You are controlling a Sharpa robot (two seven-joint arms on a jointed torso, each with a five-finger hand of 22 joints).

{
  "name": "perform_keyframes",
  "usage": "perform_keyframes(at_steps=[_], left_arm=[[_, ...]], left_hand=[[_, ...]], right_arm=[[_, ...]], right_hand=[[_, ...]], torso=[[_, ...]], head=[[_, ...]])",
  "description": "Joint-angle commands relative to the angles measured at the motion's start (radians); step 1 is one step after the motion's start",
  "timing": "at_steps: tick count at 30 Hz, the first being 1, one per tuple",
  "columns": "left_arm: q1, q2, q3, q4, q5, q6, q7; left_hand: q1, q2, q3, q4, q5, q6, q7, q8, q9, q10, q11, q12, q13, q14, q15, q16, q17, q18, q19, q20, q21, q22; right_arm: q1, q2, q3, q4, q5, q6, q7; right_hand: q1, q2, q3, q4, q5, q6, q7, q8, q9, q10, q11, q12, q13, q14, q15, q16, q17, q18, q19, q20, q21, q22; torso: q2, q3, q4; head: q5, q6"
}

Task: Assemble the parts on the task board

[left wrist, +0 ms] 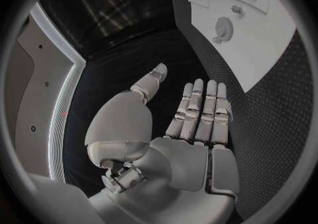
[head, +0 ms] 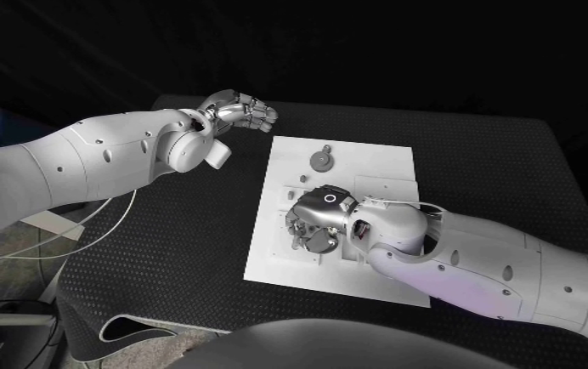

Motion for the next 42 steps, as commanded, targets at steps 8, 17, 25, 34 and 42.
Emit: perform_keyframes(at_steps=[8, 17, 25, 34, 42], left_arm=[[0.001, 0.002, 0.001, 0.001, -0.002, 0.015, 0.008], [0.001, 0.0, 0.001, 0.002, -0.002, 0.016, 0.008], [0.001, -0.001, 0.001, 0.003, -0.002, 0.016, 0.007], [0.001, -0.003, 0.001, 0.004, -0.002, 0.016, 0.007], [0.001, -0.004, 0.001, 0.005, -0.002, 0.014, 0.007]], left_hand=[[0.004, -0.001, -0.002, 0.006, -0.004, -0.001, 0.011, 0.003, 0.0, -0.001, 0.004, 0.005, -0.002, 0.005, -0.001, -0.004, 0.001, -0.001, -0.001, 0.005, 0.002, -0.002], [0.004, -0.001, -0.002, 0.006, -0.004, -0.001, 0.011, 0.003, 0.0, -0.001, 0.004, 0.005, -0.003, 0.005, -0.001, -0.005, 0.001, -0.001, -0.001, 0.005, 0.002, -0.002], [0.004, -0.001, -0.002, 0.006, -0.004, -0.001, 0.011, 0.003, 0.0, -0.001, 0.004, 0.005, -0.003, 0.005, -0.001, -0.005, 0.001, -0.001, -0.001, 0.005, 0.002, -0.003], [0.005, -0.001, -0.002, 0.005, -0.004, -0.001, 0.011, 0.004, 0.0, 0.0, 0.004, 0.005, -0.004, 0.005, -0.001, -0.005, 0.002, -0.001, -0.001, 0.005, 0.002, -0.003], [0.005, -0.001, -0.002, 0.005, -0.004, -0.001, 0.011, 0.004, 0.0, 0.0, 0.004, 0.005, -0.004, 0.005, -0.001, -0.005, 0.002, -0.001, -0.001, 0.005, 0.002, -0.003]], right_arm=[[-0.009, 0.011, -0.003, -0.012, -0.023, 0.032, 0.001], [-0.022, 0.018, -0.005, -0.016, -0.032, 0.029, -0.008], [-0.022, 0.02, -0.009, -0.016, -0.037, 0.05, -0.01], [-0.022, 0.027, -0.02, -0.025, -0.035, 0.046, -0.006], [-0.022, 0.026, -0.021, -0.028, -0.002, 0.031, 0.007]], right_hand=[[0.019, 0.016, 0.001, 0.004, 0.003, 0.005, 0.0, 0.003, 0.017, 0.018, -0.015, -0.003, 0.003, -0.008, -0.011, 0.004, 0.001, 0.031, 0.001, -0.006, 0.006, 0.018], [0.018, 0.016, 0.001, 0.004, 0.003, 0.005, 0.0, 0.003, 0.017, 0.018, -0.015, -0.004, 0.004, -0.008, -0.011, 0.004, 0.001, 0.031, 0.001, -0.006, 0.006, 0.018], [0.018, 0.016, 0.001, 0.004, 0.003, 0.005, 0.0, 0.003, 0.018, 0.018, -0.015, -0.004, 0.005, -0.008, -0.011, 0.005, 0.001, 0.031, 0.001, -0.006, 0.006, 0.018], [0.016, 0.015, 0.0, 0.004, 0.003, 0.002, 0.001, 0.001, 0.018, 0.015, -0.014, -0.007, 0.006, -0.01, -0.01, 0.004, 0.001, 0.031, -0.001, -0.006, 0.005, 0.018], [-0.028, -0.064, -0.028, 0.01, 0.003, -0.082, 0.035, -0.05, 0.001, -0.085, 0.027, -0.072, -0.012, -0.016, 0.029, 0.002, -0.001, 0.031, -0.007, 0.003, 0.001, 0.016]], torso=[[0.0, 0.0005, 0.0006], [0.001, 0.0002, 0.0008], [0.0, -0.0004, 0.0001], [0.0, -0.0005, 0.0007], [0.0, -0.0009, 0.0002]], head=[[0.003, -0.005], [0.005, -0.009], [0.007, -0.012], [0.007, -0.013], [0.007, -0.014]])
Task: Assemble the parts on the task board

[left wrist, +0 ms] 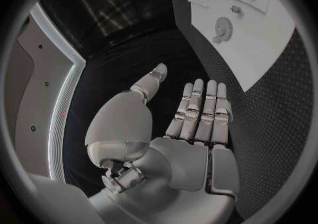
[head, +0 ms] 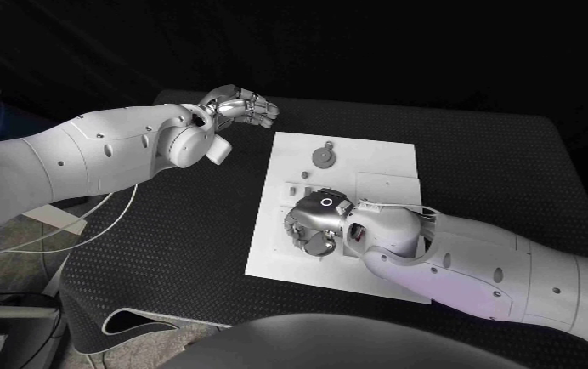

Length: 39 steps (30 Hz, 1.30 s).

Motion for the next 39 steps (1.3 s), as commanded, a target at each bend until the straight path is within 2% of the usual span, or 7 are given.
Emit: perform_keyframes(at_steps=[1, 19, 26, 28, 33, 37, 39], left_arm=[[0.001, 0.0, 0.001, 0.003, -0.002, 0.012, 0.007], [0.001, -0.001, 0.001, -0.001, -0.002, 0.012, 0.007], [0.001, 0.001, 0.001, -0.01, -0.002, 0.013, 0.007], [0.001, 0.003, 0.0, -0.016, -0.002, 0.014, 0.007], [0.001, 0.01, 0.0, -0.03, -0.002, 0.015, 0.008], [0.0, 0.02, 0.0, -0.047, -0.002, 0.016, 0.01], [0.0, 0.023, 0.0, -0.05, -0.002, 0.018, 0.01]], left_hand=[[0.005, -0.001, -0.002, 0.005, -0.004, -0.001, 0.011, 0.004, 0.0, 0.0, 0.004, 0.005, -0.001, 0.005, -0.001, -0.006, 0.001, -0.001, -0.001, 0.005, 0.002, -0.001], [0.006, -0.002, -0.001, 0.004, -0.004, -0.001, 0.011, 0.004, 0.0, -0.001, 0.004, 0.005, -0.002, 0.006, 0.0, -0.006, 0.002, -0.001, -0.001, 0.005, 0.002, -0.002], [0.007, -0.002, -0.001, 0.004, -0.004, -0.001, 0.011, 0.004, 0.0, -0.001, 0.004, 0.005, -0.003, 0.006, 0.0, -0.006, 0.002, -0.001, -0.001, 0.005, 0.002, -0.002], [0.007, -0.002, -0.001, 0.004, -0.004, -0.001, 0.011, 0.004, 0.0, -0.001, 0.004, 0.005, -0.003, 0.006, 0.0, -0.006, 0.002, -0.001, -0.001, 0.006, 0.002, -0.003], [0.007, -0.002, -0.001, 0.004, -0.004, -0.001, 0.011, 0.004, 0.0, -0.001, 0.004, 0.005, -0.003, 0.006, 0.0, -0.006, 0.002, -0.001, -0.001, 0.006, 0.002, -0.003], [0.007, -0.002, -0.001, 0.005, -0.004, -0.001, 0.011, 0.004, 0.0, 0.0, 0.004, 0.005, -0.003, 0.006, 0.0, -0.006, 0.002, -0.001, -0.001, 0.006, 0.002, -0.003], [0.006, -0.001, -0.001, 0.005, -0.004, -0.001, 0.011, 0.004, 0.0, 0.0, 0.003, 0.005, -0.003, 0.006, 0.0, -0.006, 0.002, -0.001, -0.001, 0.006, 0.002, -0.003]], right_arm=[[-0.005, -0.002, -0.004, -0.003, 0.021, 0.005, 0.02], [0.001, -0.058, -0.001, 0.041, 0.043, -0.125, 0.038], [0.024, -0.125, 0.032, 0.098, 0.089, -0.202, 0.054], [0.044, -0.159, 0.059, 0.124, 0.137, -0.213, 0.051], [0.1, -0.215, 0.076, 0.14, 0.307, -0.161, 0.019], [0.141, -0.27, 0.076, 0.138, 0.436, -0.082, -0.042], [0.149, -0.293, 0.076, 0.135, 0.459, -0.047, -0.077]], right_hand=[[-0.043, -0.055, -0.013, 0.005, 0.004, -0.033, 0.013, -0.02, -0.01, -0.041, 0.018, -0.023, -0.01, 0.005, 0.021, 0.002, -0.001, 0.032, 0.003, 0.005, 0.001, 0.015], [-0.1, -0.135, -0.046, 0.012, 0.004, -0.098, 0.032, -0.054, -0.026, -0.108, 0.048, -0.054, -0.033, -0.029, 0.05, -0.005, -0.007, 0.032, -0.02, 0.017, -0.02, 0.011], [-0.115, -0.153, -0.039, 0.034, 0.004, -0.102, 0.037, -0.054, -0.028, -0.105, 0.046, -0.049, -0.033, -0.026, 0.049, -0.001, -0.008, 0.032, -0.013, 0.017, -0.02, 0.011], [-0.114, -0.148, -0.034, 0.042, 0.004, -0.099, 0.04, -0.052, -0.028, -0.09, 0.041, -0.041, -0.03, -0.023, 0.044, 0.001, -0.009, 0.032, -0.01, 0.014, -0.019, 0.012], [-0.121, -0.116, -0.037, 0.051, 0.004, -0.087, 0.038, -0.043, -0.025, -0.035, 0.022, -0.011, -0.012, -0.018, 0.026, 0.001, -0.014, 0.032, -0.008, 0.013, -0.019, 0.014], [-0.283, -0.061, -0.069, 0.189, 0.003, -0.051, 0.02, -0.018, -0.01, 0.025, -0.003, 0.031, 0.028, -0.02, 0.001, -0.004, -0.019, 0.032, -0.012, 0.019, -0.027, 0.01], [-0.304, -0.068, -0.067, 0.222, 0.0, -0.038, 0.007, -0.002, 0.009, 0.043, -0.018, 0.062, 0.074, -0.02, -0.016, -0.001, -0.017, 0.032, -0.011, 0.009, -0.028, 0.012]], torso=[[0.0, -0.0002, -0.0005], [-0.001, 0.0022, -0.0022], [-0.001, 0.0029, -0.0021], [-0.002, 0.0031, -0.0032], [-0.006, 0.0024, -0.0077], [-0.013, 0.0039, -0.0162], [-0.016, 0.0047, -0.018]], head=[[-0.001, -0.001], [-0.006, 0.0], [-0.01, 0.007], [-0.015, 0.012], [-0.024, 0.022], [-0.022, 0.027], [-0.022, 0.029]])
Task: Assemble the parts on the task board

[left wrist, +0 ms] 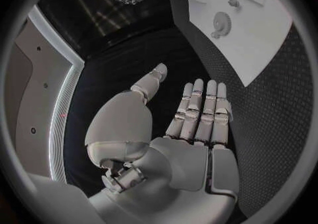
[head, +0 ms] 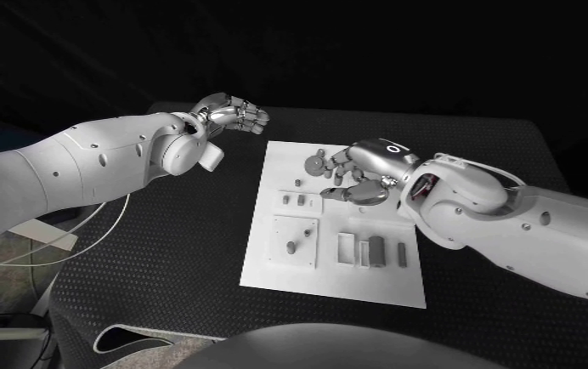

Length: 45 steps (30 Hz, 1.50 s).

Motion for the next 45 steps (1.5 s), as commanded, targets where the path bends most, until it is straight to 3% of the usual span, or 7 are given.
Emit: perform_keyframes(at_steps=[1, 4, 11, 16, 26, 33, 45], left_arm=[[0.0, 0.006, 0.0, -0.003, -0.002, 0.019, 0.011], [-0.002, 0.01, 0.0, -0.007, -0.002, 0.018, 0.011], [-0.006, 0.015, 0.0, -0.01, -0.002, 0.022, 0.011], [-0.012, 0.015, 0.0, -0.01, -0.003, 0.028, 0.009], [-0.012, 0.011, 0.0, -0.006, -0.006, 0.051, 0.009], [-0.012, 0.012, -0.001, -0.004, -0.009, 0.051, 0.009], [-0.012, 0.005, -0.001, 0.002, -0.009, 0.051, 0.009]], left_hand=[[0.006, -0.001, -0.001, 0.005, -0.004, -0.001, 0.011, 0.004, 0.0, 0.0, 0.003, 0.005, -0.001, 0.006, 0.0, -0.006, 0.002, -0.001, -0.001, 0.006, 0.002, -0.001], [0.006, 0.0, -0.001, 0.005, -0.004, -0.001, 0.01, 0.004, 0.0, 0.0, 0.003, 0.005, -0.002, 0.006, 0.0, -0.006, 0.002, -0.001, -0.001, 0.006, 0.002, -0.001], [0.006, 0.0, -0.001, 0.006, -0.004, -0.001, 0.01, 0.004, 0.0, 0.0, 0.003, 0.005, -0.002, 0.006, 0.0, -0.006, 0.002, -0.001, 0.0, 0.006, 0.003, -0.001], [0.005, 0.001, -0.001, 0.006, -0.004, -0.001, 0.01, 0.004, 0.0, -0.001, 0.005, 0.004, -0.003, 0.006, 0.0, -0.007, 0.002, -0.001, 0.0, 0.006, 0.003, -0.002], [0.012, -0.001, 0.0, 0.001, -0.004, -0.001, 0.009, 0.004, 0.0, -0.002, 0.005, 0.004, -0.005, 0.004, 0.0, -0.009, 0.002, -0.002, -0.002, 0.006, 0.002, -0.004], [0.012, -0.002, -0.001, 0.001, -0.004, -0.002, 0.008, 0.004, 0.0, -0.003, 0.004, 0.003, -0.006, 0.003, 0.0, -0.01, 0.002, -0.002, -0.004, 0.007, 0.001, -0.004], [0.01, -0.002, -0.002, 0.002, -0.004, -0.002, 0.008, 0.005, 0.0, -0.003, 0.004, 0.003, -0.007, 0.002, 0.001, -0.011, 0.002, -0.003, -0.004, 0.007, 0.001, -0.005]], right_arm=[[0.007, -0.028, -0.002, -0.008, 0.173, 0.125, -0.103], [0.01, -0.046, -0.002, -0.042, 0.195, 0.184, -0.146], [0.01, -0.073, -0.003, -0.051, 0.285, 0.364, -0.224], [0.01, -0.098, -0.012, -0.04, 0.319, 0.458, -0.248], [0.01, -0.125, -0.04, -0.016, 0.42, 0.519, -0.369], [0.008, -0.11, -0.083, -0.032, 0.431, 0.502, -0.401], [-0.038, -0.07, -0.092, -0.071, 0.428, 0.46, -0.419]], right_hand=[[-0.022, -0.011, 0.003, 0.036, 0.002, 0.017, -0.021, 0.025, 0.03, 0.027, -0.021, 0.051, 0.071, -0.005, -0.026, -0.002, 0.0, 0.029, -0.006, -0.011, -0.007, 0.013], [-0.026, -0.052, 0.02, 0.096, 0.005, -0.005, -0.043, 0.048, 0.096, -0.021, -0.057, 0.23, 0.361, -0.003, -0.056, 0.004, 0.003, 0.029, 0.005, -0.023, -0.007, 0.015], [-0.037, -0.066, 0.008, 0.162, 0.003, 0.0, -0.056, 0.049, 0.154, -0.101, -0.068, 0.574, 0.737, 0.007, -0.067, 0.085, 0.056, 0.029, 0.015, -0.032, 0.008, 0.019], [-0.026, -0.055, -0.015, 0.164, 0.004, 0.026, -0.067, 0.05, 0.183, -0.101, -0.076, 0.716, 0.849, 0.0, -0.075, 0.156, 0.113, 0.029, 0.011, -0.034, 0.026, 0.022], [-0.054, -0.025, -0.053, 0.16, 0.004, 0.084, -0.085, 0.054, 0.211, -0.093, -0.095, 0.835, 0.921, 0.007, -0.09, 0.214, 0.154, 0.029, 0.019, -0.051, 0.073, 0.023], [-0.083, -0.034, -0.054, 0.181, 0.004, 0.087, -0.086, 0.044, 0.214, -0.097, -0.096, 0.85, 0.928, 0.005, -0.092, 0.22, 0.159, 0.029, 0.015, -0.054, 0.082, 0.022], [-0.095, -0.037, -0.05, 0.196, 0.004, 0.09, -0.086, 0.039, 0.216, -0.1, -0.096, 0.854, 0.929, 0.004, -0.091, 0.222, 0.161, 0.029, 0.014, -0.056, 0.086, 0.021]], torso=[[-0.008, 0.0019, -0.0086], [-0.012, 0.0024, -0.0135], [-0.017, 0.0058, -0.02], [-0.016, 0.0052, -0.0177], [-0.016, 0.0002, -0.0185], [-0.016, -0.0003, -0.0174], [-0.015, 0.0004, -0.0154]], head=[[0.001, 0.005], [0.003, 0.009], [0.003, 0.012], [-0.006, 0.02], [-0.017, 0.021], [-0.027, 0.02], [-0.03, 0.015]])
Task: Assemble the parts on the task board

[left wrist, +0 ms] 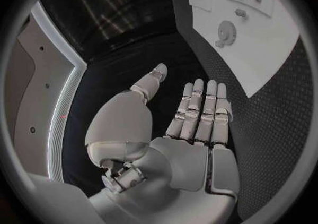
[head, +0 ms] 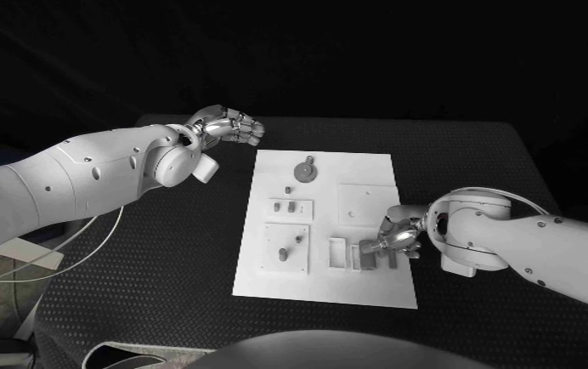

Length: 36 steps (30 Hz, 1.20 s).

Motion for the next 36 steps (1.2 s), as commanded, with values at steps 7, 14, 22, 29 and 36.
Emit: perform_keyframes(at_steps=[7, 14, 22, 29, 36], left_arm=[[0.001, -0.001, 0.0, 0.005, -0.003, 0.015, 0.008], [0.001, -0.003, 0.0, 0.005, -0.003, 0.014, 0.007], [0.001, -0.004, 0.0, 0.005, -0.004, 0.013, 0.007], [0.001, -0.005, 0.0, 0.006, -0.005, 0.012, 0.007], [0.001, -0.006, 0.0, 0.005, -0.005, 0.013, 0.006]], left_hand=[[0.01, -0.003, -0.002, 0.002, -0.004, -0.002, 0.007, 0.005, 0.0, -0.003, 0.004, 0.004, -0.001, 0.002, 0.002, -0.007, 0.002, -0.003, -0.001, 0.004, 0.001, -0.001], [0.009, -0.003, -0.003, 0.003, -0.004, -0.002, 0.008, 0.005, 0.0, -0.003, 0.004, 0.004, -0.002, 0.002, 0.002, -0.007, 0.002, -0.003, -0.001, 0.004, 0.001, -0.001], [0.008, -0.004, -0.003, 0.003, -0.004, -0.002, 0.008, 0.005, 0.0, -0.003, 0.004, 0.004, -0.002, 0.002, 0.003, -0.008, 0.002, -0.003, -0.001, 0.004, 0.002, -0.002], [0.008, -0.003, -0.004, 0.003, -0.004, -0.002, 0.008, 0.005, 0.0, -0.003, 0.004, 0.004, -0.002, 0.002, 0.003, -0.008, 0.002, -0.003, -0.001, 0.004, 0.002, -0.002], [0.008, -0.003, -0.004, 0.003, -0.004, -0.002, 0.008, 0.005, 0.0, -0.003, 0.003, 0.004, -0.003, 0.002, 0.003, -0.008, 0.003, -0.003, -0.002, 0.004, 0.002, -0.002]], right_arm=[[-0.023, 0.029, -0.001, -0.028, 0.001, -0.015, -0.023], [-0.031, 0.044, -0.001, -0.041, 0.0, -0.024, -0.025], [-0.038, 0.049, -0.001, -0.042, 0.001, -0.007, -0.028], [-0.038, 0.041, -0.001, -0.032, 0.002, -0.033, -0.03], [-0.037, 0.02, -0.001, -0.021, 0.049, -0.065, -0.033]], right_hand=[[-0.015, 0.0, 0.001, 0.008, -0.003, 0.008, 0.002, -0.009, 0.001, -0.007, -0.003, 0.007, 0.002, -0.002, -0.005, 0.007, 0.002, 0.013, -0.001, -0.006, 0.007, 0.021], [-0.02, -0.009, 0.002, 0.014, -0.005, -0.001, 0.006, -0.021, 0.0, -0.013, 0.001, 0.008, 0.002, -0.008, -0.002, 0.006, 0.003, 0.013, -0.007, -0.007, 0.01, 0.021], [0.003, 0.013, 0.001, -0.009, -0.005, -0.004, 0.009, -0.029, 0.002, -0.02, 0.004, 0.009, 0.001, -0.014, 0.001, 0.006, 0.004, 0.013, -0.015, -0.007, 0.015, 0.021], [0.046, 0.115, -0.036, -0.192, -0.004, 0.008, 0.009, -0.042, 0.01, -0.024, 0.004, 0.016, -0.005, -0.017, 0.002, 0.008, 0.006, 0.013, -0.028, 0.001, 0.026, 0.019], [-0.001, 0.206, -0.006, -0.363, -0.005, 0.024, 0.01, -0.061, 0.011, -0.018, 0.005, 0.017, -0.021, -0.012, 0.003, 0.003, 0.0, 0.013, -0.022, 0.009, 0.026, 0.014]], torso=[[0.001, 0.0002, -0.0002], [0.0, 0.0002, -0.0004], [0.0, 0.0, -0.0007], [0.0, -0.0001, -0.0008], [0.0, 0.0005, -0.0018]], head=[[0.001, -0.007], [0.002, -0.01], [0.004, -0.013], [0.004, -0.014], [0.004, -0.014]])
